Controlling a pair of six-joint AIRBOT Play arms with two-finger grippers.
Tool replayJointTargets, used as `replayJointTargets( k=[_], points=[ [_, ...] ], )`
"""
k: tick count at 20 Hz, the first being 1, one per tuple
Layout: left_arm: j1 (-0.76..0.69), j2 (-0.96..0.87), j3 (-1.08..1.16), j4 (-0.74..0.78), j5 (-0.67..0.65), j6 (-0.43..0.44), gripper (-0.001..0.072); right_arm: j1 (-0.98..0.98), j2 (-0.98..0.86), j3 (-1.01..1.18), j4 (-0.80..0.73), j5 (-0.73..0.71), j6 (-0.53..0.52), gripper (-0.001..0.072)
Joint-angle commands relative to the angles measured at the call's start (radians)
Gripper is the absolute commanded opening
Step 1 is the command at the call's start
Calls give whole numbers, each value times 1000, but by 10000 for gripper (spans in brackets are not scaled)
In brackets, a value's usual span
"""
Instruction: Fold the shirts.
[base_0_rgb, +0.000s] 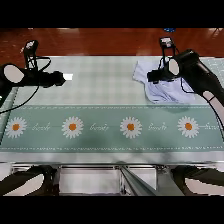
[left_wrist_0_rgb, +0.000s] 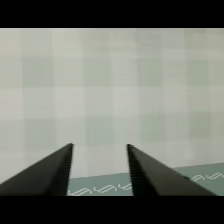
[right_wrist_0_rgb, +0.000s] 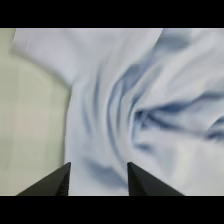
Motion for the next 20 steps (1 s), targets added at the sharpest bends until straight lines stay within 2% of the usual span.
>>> replayJointTargets(
  k=[1,3,5,6,8,11,12,14,15,18,20],
  points=[
    [2,-34,0,0,59,-8,508,-33,-21,1,-165,-189,82,412],
    [2,-43,0,0,53,-8,507,-98,-59,1,-140,-205,132,412],
    [4,-51,0,0,55,-5,507,-174,-125,1,-82,-180,132,412],
    [4,-56,0,0,54,-5,507,-213,-161,1,-12,-151,112,412],
    [2,-56,0,0,34,-5,507,-265,-220,1,140,-97,10,411],
    [0,-55,0,-11,-63,-5,507,-277,-288,1,154,-21,-67,402],
    [5,-51,0,-11,-89,-5,507,-277,-296,1,158,-5,-82,315],
    [32,-35,1,-8,-122,-5,507,-276,-295,9,182,8,-136,41],
    [59,-24,1,1,-130,-5,507,-276,-295,32,181,36,-174,18],
    [179,39,0,-53,-216,-28,507,-287,-286,198,176,167,-234,17],
    [225,89,-5,-124,-315,-18,507,-286,-236,322,216,164,-244,17]
  ],
)
